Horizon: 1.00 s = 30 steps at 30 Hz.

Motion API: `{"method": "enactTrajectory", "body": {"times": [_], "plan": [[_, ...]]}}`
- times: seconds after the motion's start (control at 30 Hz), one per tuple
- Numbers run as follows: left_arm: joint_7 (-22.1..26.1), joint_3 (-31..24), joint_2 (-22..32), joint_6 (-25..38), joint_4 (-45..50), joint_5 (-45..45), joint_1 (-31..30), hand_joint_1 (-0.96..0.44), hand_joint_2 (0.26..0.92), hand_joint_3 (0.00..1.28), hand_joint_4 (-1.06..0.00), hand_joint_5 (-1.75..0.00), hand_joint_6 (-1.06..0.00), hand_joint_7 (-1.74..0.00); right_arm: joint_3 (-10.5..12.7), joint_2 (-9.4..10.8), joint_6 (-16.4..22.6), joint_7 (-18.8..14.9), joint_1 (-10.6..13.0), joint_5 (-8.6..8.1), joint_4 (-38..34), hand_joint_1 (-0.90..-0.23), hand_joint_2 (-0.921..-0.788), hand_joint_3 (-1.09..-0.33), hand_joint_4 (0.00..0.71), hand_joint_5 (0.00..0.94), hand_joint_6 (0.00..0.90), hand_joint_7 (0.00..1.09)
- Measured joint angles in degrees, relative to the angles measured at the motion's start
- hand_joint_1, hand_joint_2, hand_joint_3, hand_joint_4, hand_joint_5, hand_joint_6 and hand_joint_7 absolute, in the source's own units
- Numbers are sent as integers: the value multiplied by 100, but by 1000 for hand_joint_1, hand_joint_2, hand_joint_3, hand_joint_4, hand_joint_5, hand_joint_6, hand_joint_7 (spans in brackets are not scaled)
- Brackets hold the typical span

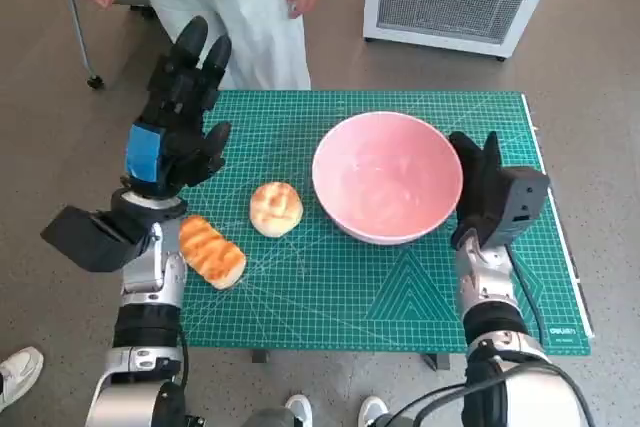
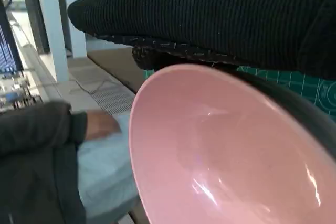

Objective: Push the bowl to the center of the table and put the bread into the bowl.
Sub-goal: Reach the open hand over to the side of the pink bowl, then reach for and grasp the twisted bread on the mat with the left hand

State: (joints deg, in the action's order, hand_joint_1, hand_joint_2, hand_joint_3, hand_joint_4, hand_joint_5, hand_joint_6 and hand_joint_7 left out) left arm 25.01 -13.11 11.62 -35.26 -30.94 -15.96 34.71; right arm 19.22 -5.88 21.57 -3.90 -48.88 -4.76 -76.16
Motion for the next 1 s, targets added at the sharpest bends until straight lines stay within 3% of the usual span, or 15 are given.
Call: {"method": "enactTrajectory", "body": {"times": [0.13,0.33,0.5,0.63,0.8,1.0], "plan": [[-40,1,0,-8,-9,11,0,-651,921,439,-212,0,-176,-173,-30,25,0,-6,-26,27,0,-699,-921,-788,241,1,198,232],[-64,5,-1,-14,-34,15,0,-653,921,439,-212,0,-178,-170,-146,22,4,24,-78,81,1,-652,-921,-811,247,3,210,231],[-76,8,-4,-16,-71,15,0,-645,921,439,-214,-1,-179,-167,-343,-40,195,211,-145,304,36,-641,-921,-830,253,5,215,231],[-88,19,-5,-20,-98,19,0,-642,921,439,-217,-3,-181,-165,-520,-126,626,383,-253,520,148,-659,-921,-841,256,6,216,232],[-165,71,-25,-31,-153,68,2,-639,921,437,-215,-1,-183,-163,-737,-279,1465,393,-397,722,383,-677,-921,-852,259,6,221,241],[-264,149,-87,-31,-160,174,11,-639,921,435,-211,0,-187,-160,-824,-326,2360,-121,-473,609,877,-699,-921,-842,262,2,158,384]]}}
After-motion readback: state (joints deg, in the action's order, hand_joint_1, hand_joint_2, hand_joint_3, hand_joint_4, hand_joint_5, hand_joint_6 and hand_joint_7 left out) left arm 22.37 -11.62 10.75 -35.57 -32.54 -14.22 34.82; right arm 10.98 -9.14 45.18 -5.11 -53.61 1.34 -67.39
